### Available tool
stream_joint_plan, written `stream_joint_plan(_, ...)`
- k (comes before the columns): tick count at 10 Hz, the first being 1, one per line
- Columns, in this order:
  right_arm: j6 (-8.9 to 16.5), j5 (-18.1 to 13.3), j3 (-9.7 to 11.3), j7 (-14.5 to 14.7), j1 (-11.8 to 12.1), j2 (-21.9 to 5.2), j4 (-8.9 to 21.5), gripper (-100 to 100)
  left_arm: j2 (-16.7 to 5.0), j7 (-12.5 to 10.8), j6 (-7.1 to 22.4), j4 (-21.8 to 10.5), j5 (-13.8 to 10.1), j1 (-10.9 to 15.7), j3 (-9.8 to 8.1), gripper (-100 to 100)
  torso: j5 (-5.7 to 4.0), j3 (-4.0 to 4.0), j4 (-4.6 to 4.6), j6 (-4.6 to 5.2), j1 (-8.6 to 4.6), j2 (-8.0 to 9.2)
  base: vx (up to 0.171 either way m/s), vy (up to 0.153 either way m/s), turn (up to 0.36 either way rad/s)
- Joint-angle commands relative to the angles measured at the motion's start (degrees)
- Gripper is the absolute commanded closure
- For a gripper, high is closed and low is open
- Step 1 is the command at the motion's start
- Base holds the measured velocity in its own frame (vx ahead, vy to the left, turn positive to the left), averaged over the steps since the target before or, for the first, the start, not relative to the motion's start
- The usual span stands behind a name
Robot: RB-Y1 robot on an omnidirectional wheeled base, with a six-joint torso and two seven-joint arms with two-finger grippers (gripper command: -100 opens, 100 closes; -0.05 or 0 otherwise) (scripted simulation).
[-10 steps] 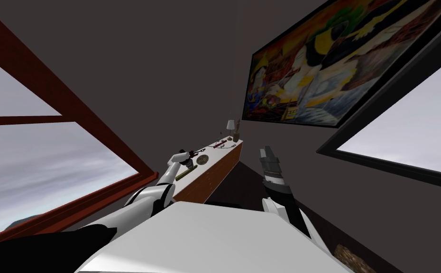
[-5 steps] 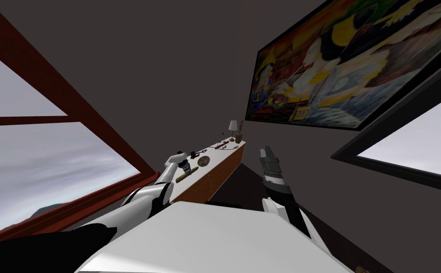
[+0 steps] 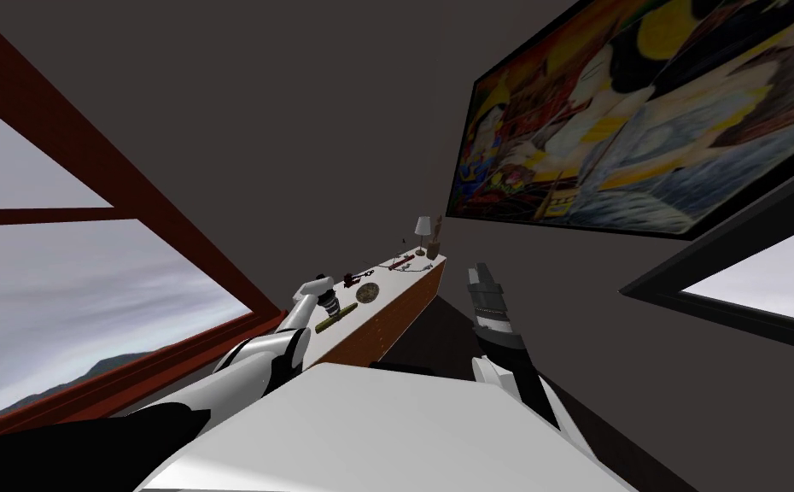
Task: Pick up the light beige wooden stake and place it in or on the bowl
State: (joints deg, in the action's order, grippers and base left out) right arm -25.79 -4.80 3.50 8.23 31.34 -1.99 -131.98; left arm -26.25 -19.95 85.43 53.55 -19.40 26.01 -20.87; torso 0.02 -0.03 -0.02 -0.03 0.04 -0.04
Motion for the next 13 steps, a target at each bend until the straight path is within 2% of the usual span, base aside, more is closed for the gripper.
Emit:
stream_joint_plan(1,0.0,0.0,0.0,0.0,0.0,0.0,0.0,0,0.6,0.2,-1.7,-1.0,0.2,-0.4,0.18,-100,0.00,0.00,0.00,0.00,0.00,0.00,0.000,0.000,0.000)
stream_joint_plan(3,0.0,0.0,0.0,0.0,0.0,0.0,0.0,0,1.2,0.4,-3.3,-1.9,0.3,-0.9,0.35,-100,0.00,0.02,0.01,0.00,-0.02,0.04,0.002,-0.003,0.008)
stream_joint_plan(4,0.0,0.0,0.0,0.0,0.0,0.0,0.0,0,1.0,0.4,-2.9,-2.1,0.3,-0.5,0.34,-100,0.00,0.02,0.01,0.00,-0.02,0.04,0.000,0.000,0.000)
stream_joint_plan(5,0.0,0.0,0.0,0.0,0.0,0.0,0.0,0,1.0,0.4,-3.2,-2.3,0.3,-0.5,0.36,100,-0.01,0.03,0.02,0.00,-0.01,0.05,0.000,0.000,0.000)
stream_joint_plan(9,0.0,0.0,0.0,0.0,0.0,0.0,0.0,0,1.0,0.4,-3.1,-2.3,0.3,-0.4,0.35,100,0.05,-0.01,-0.02,0.01,0.05,0.01,0.000,0.000,0.000)
stream_joint_plan(10,0.0,0.0,0.0,0.0,0.0,0.0,0.0,0,1.0,0.4,-3.1,-2.3,0.3,-0.4,0.35,0,0.05,-0.01,-0.02,0.01,0.05,0.00,0.000,0.000,0.000)
stream_joint_plan(11,0.0,0.0,0.0,0.0,0.0,0.0,0.0,0,0.4,0.2,-1.2,-0.7,0.1,-0.3,0.13,100,0.05,-0.01,-0.02,0.01,0.05,0.00,0.003,0.006,-0.016)
stream_joint_plan(12,0.0,0.0,0.0,0.0,0.0,0.0,0.0,0,0.1,0.1,-0.4,-0.2,0.0,-0.1,0.04,100,0.03,-0.01,0.00,0.02,0.07,-0.01,-0.005,0.004,-0.015)
stream_joint_plan(13,0.0,0.0,0.0,0.0,0.0,0.0,0.0,0,0.4,0.0,-1.0,-0.4,0.1,-0.3,0.14,100,0.01,0.01,0.01,0.01,0.06,0.01,0.000,0.000,0.000)
